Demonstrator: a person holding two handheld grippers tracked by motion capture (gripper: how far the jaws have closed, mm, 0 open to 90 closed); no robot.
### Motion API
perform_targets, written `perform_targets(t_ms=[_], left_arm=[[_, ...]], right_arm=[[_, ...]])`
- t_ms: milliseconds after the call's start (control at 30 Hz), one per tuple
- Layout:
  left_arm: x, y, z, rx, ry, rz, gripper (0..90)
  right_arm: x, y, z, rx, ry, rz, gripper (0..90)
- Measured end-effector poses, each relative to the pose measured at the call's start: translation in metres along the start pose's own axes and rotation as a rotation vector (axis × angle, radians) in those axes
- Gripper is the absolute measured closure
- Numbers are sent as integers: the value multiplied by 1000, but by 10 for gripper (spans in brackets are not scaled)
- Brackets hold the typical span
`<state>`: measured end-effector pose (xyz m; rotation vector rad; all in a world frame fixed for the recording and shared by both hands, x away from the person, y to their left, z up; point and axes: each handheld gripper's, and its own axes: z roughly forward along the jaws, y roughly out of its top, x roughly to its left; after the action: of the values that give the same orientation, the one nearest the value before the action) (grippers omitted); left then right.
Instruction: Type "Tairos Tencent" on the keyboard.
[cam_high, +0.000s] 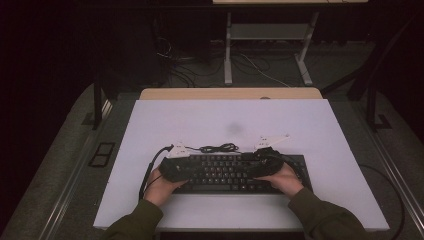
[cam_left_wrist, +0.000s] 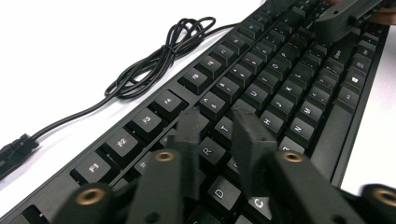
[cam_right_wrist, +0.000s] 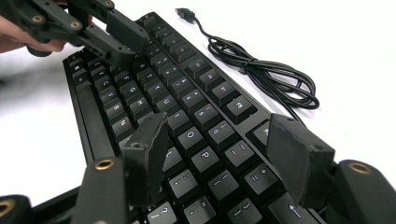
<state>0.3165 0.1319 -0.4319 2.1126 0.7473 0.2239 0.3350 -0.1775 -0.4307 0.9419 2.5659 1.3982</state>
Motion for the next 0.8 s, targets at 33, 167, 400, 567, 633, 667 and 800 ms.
perform_targets(t_ms=[33,167,400,567,633,667,800], left_arm=[[0,0,-1,7,1,6,629],[-2,-2,-2,0,1,-4,530],[-3,-5,-5,-11,9,-5,394],[-5,-8,-8,-21,18,-9,312],[-5,-9,-10,-25,22,-12,287],[-5,-10,-11,-26,24,-13,274],[-5,-13,-14,-32,31,-20,228]], right_arm=[[0,0,0,-1,0,-1,386],[0,1,1,-5,3,2,392],[0,2,3,-3,9,-6,415],[0,4,4,-2,11,-10,452],[0,4,5,-4,14,-12,476],[0,5,5,-2,16,-17,489],[1,7,7,0,24,-17,545]])
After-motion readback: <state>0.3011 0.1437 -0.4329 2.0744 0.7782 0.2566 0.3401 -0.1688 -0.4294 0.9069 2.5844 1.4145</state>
